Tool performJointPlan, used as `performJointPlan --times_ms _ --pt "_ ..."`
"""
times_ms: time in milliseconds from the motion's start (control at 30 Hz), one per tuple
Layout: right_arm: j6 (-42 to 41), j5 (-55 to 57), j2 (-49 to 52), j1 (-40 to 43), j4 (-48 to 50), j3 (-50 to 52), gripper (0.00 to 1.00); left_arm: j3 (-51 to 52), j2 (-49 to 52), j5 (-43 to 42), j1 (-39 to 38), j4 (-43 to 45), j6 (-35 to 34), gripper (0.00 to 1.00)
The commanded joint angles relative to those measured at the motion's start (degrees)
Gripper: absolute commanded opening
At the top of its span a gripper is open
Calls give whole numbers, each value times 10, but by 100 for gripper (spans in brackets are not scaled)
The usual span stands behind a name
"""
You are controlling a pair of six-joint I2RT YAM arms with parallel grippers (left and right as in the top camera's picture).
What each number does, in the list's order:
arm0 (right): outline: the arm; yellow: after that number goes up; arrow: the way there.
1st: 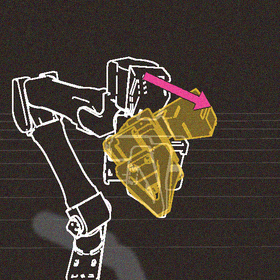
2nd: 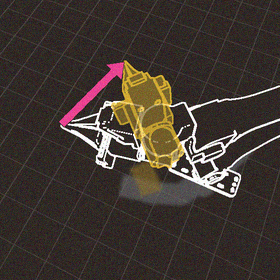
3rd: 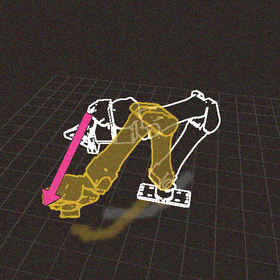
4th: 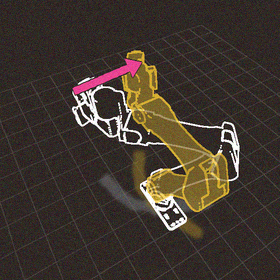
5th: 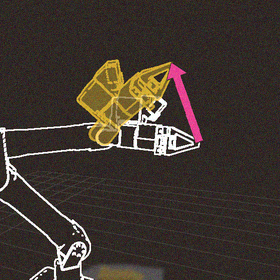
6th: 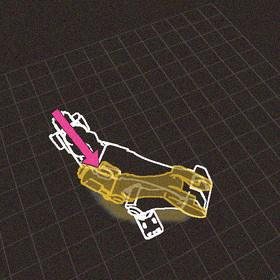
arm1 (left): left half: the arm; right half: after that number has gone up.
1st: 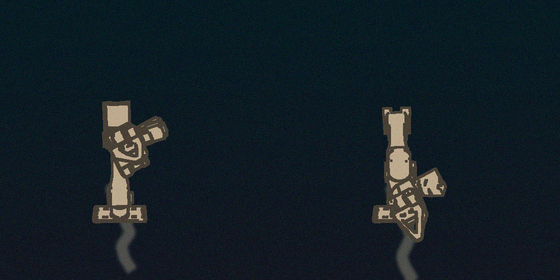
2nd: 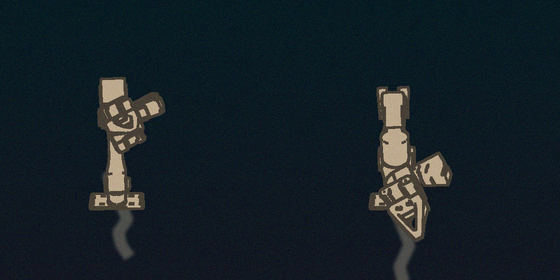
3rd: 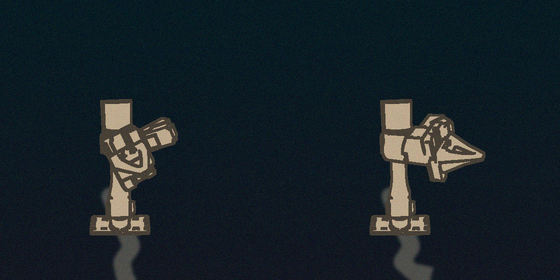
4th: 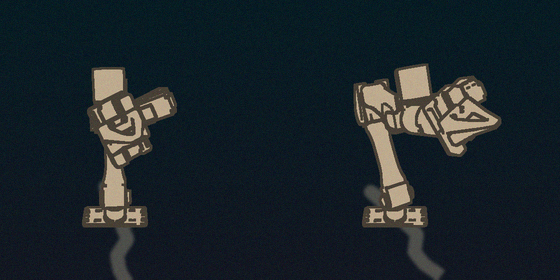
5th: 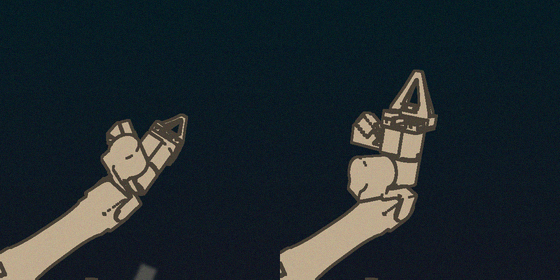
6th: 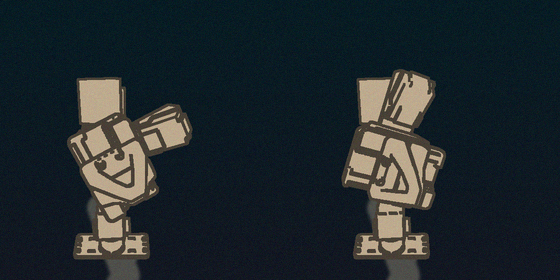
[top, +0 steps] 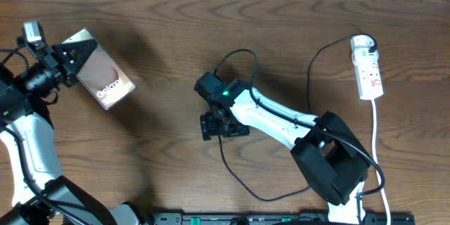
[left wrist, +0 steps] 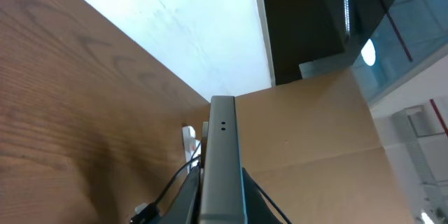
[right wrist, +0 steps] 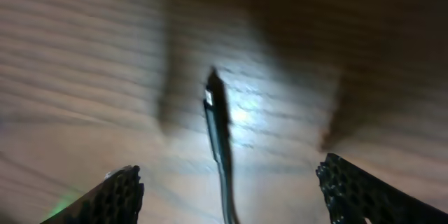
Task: Plug charger to phone and switch on socket
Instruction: 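Close the right gripper on the black cable plug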
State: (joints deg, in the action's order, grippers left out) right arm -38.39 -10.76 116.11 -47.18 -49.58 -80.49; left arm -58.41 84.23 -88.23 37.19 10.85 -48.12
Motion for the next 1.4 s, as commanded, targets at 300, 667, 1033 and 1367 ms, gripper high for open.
performJointPlan --times_ms 300,667,1033,1367 --pt "42 23 19 -6 18 -1 57 -1 -1 -17 1 3 12 8" --pt "41 30 31 -10 15 -1 54 -1 -1 -17 1 3 14 7" --pt "12 57 45 -16 16 -1 34 -1 -1 -17 1 3 16 7" --pt "-8 61 45 -16 17 -1 27 -1 -1 -18 1 3 16 7"
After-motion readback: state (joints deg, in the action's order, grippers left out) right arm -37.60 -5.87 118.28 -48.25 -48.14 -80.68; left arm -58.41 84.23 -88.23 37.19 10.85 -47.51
